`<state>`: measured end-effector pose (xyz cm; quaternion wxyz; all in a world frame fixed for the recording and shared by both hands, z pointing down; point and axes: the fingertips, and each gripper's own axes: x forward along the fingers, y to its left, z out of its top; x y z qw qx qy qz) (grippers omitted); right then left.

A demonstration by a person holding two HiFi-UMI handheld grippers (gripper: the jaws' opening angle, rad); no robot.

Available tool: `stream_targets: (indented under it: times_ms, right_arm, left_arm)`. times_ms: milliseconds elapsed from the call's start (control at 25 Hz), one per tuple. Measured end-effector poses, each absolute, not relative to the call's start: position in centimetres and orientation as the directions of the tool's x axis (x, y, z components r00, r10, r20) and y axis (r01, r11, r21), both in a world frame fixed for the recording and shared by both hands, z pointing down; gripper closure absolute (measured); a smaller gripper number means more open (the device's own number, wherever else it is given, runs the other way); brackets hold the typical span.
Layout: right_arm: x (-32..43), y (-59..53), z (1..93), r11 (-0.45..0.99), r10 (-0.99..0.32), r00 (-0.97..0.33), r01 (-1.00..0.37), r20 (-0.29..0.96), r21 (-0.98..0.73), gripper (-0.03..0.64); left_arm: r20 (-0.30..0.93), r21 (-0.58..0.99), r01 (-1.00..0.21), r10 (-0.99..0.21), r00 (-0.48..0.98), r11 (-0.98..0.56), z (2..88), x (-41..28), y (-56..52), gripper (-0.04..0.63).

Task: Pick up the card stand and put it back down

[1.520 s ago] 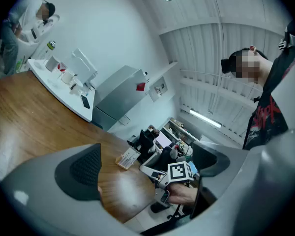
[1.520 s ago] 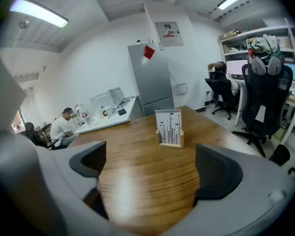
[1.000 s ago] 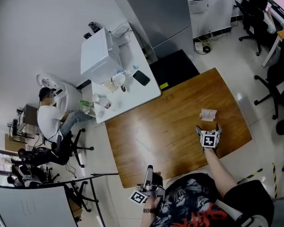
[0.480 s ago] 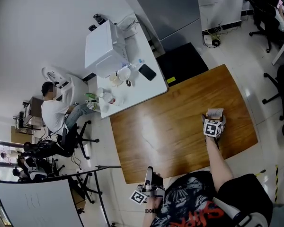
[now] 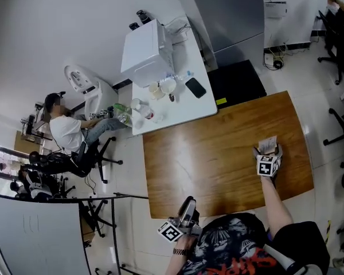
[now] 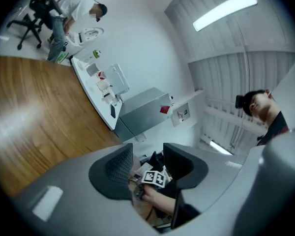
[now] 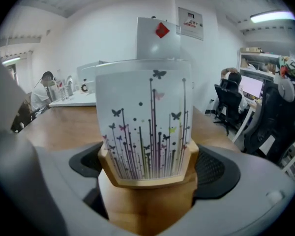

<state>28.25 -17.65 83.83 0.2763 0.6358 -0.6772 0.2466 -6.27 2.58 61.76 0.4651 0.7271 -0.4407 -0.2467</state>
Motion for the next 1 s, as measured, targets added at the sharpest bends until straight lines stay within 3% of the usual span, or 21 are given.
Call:
stream_targets:
  times_ms: [120,240,400,440,480,520,840,1000]
  right_arm:
    - [26.5,-16.3,79.7,0.125,-0.763,-0.076,-0.992,0.642,0.03,0.071]
    - [24.6,-14.2,76.2,0.166,-0.759,-0.142,-0.986,0.635,-0.022,0.071]
    - [22.7,-10.9,72.5,0.184,-0.753,-0.202,-0.978,0.626,-0.093,0.071]
    - [22.5,-10.0,71.4,0.18,-0.756,-0.208,-0.978,0.621,-0.108,0.071]
    - [22.5,-9.3,70.1,0.172,-0.762,-0.21,-0.978,0.612,-0.121,0.071]
    - [22.7,-8.7,68.6,0.162,-0.773,-0.209,-0.978,0.598,-0.133,0.071]
    - [22.8,-6.3,56.9,0.156,-0.866,-0.168,-0.986,0.47,-0.066,0.071]
    - [22.0,-4.8,54.9,0.163,-0.872,-0.173,-0.985,0.458,-0.062,0.071]
  left_arm:
    - [0.263,0.723,-0.673,-0.838,0.478,-0.157,63.4,-7.0,1.8,0.415]
    - [0.377,0.559,-0.808,-0.811,0.447,-0.185,64.4,-7.5,1.2,0.397]
    - [0.336,0.535,-0.811,-0.821,0.462,-0.237,63.1,-7.5,-0.1,0.382]
    - [0.317,0.54,-0.803,-0.824,0.47,-0.251,62.7,-7.4,-0.4,0.345]
    - [0.298,0.549,-0.793,-0.826,0.479,-0.263,62.3,-7.3,-0.6,0.266]
    - [0.281,0.558,-0.783,-0.825,0.491,-0.276,61.9,-7.1,-0.9,0.239]
    - [0.267,0.498,-0.772,-0.777,0.57,-0.395,60.4,-6.0,-1.9,0.238]
    - [0.259,0.482,-0.756,-0.752,0.606,-0.443,59.9,-4.8,-2.4,0.169]
